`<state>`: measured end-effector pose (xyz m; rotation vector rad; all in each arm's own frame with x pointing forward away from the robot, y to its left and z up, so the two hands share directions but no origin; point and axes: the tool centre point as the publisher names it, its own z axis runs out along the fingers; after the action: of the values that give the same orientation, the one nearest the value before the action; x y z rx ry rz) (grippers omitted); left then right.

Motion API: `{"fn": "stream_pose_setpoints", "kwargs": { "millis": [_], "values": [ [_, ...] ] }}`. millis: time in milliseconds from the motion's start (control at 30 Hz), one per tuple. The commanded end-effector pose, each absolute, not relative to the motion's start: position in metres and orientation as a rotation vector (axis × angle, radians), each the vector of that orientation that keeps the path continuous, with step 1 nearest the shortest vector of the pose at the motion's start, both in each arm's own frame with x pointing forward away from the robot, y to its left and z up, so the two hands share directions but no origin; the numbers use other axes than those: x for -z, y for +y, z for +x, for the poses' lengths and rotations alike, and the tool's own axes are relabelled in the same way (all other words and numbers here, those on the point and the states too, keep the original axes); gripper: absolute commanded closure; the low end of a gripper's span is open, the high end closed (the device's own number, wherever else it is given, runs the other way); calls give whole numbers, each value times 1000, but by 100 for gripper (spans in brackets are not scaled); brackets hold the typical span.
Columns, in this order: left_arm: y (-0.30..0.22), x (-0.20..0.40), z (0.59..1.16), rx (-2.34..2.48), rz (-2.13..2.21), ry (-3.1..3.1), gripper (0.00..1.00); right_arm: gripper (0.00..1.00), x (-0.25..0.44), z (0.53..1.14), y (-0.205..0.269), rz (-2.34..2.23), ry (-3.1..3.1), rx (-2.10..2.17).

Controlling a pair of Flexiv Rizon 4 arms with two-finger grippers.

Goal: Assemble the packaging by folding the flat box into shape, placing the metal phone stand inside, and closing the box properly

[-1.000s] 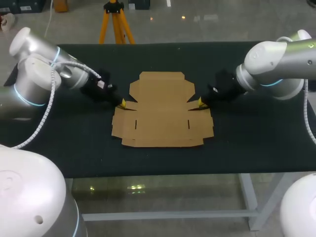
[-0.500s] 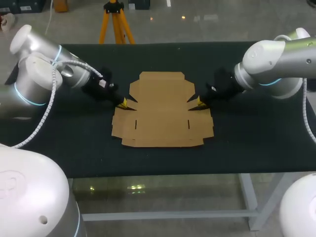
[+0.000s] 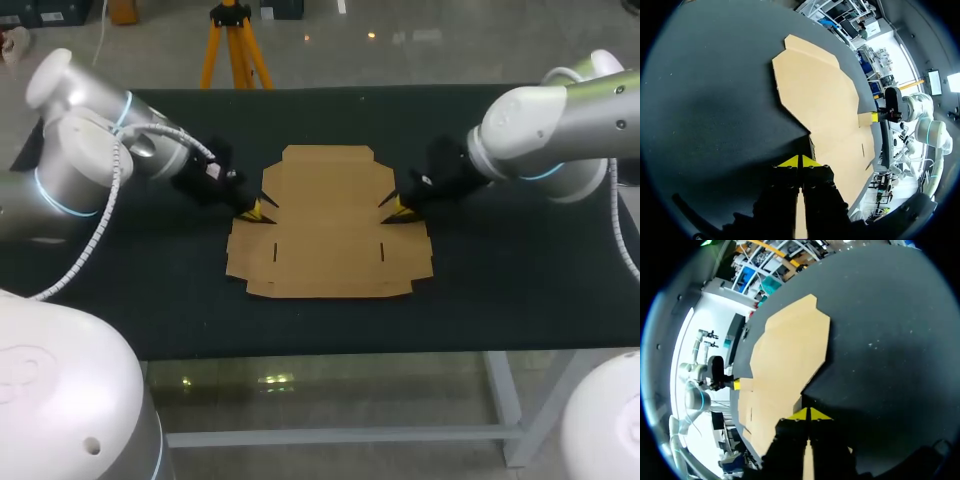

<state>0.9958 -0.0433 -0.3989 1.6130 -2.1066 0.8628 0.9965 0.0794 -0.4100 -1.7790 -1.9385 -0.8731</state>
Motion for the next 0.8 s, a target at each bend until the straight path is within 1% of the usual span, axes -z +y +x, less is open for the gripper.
{"fn": "stream_pose_setpoints", "kwargs": {
  "millis": [33, 800],
  "values": [
    [-48, 394, 991, -862, 1629, -2128, 100, 100, 409, 996, 84, -1789, -1948, 863],
    [-71, 383, 984, -796, 1667, -2312, 100, 100, 400, 990, 102, -1895, -2021, 785]
  ]
}}
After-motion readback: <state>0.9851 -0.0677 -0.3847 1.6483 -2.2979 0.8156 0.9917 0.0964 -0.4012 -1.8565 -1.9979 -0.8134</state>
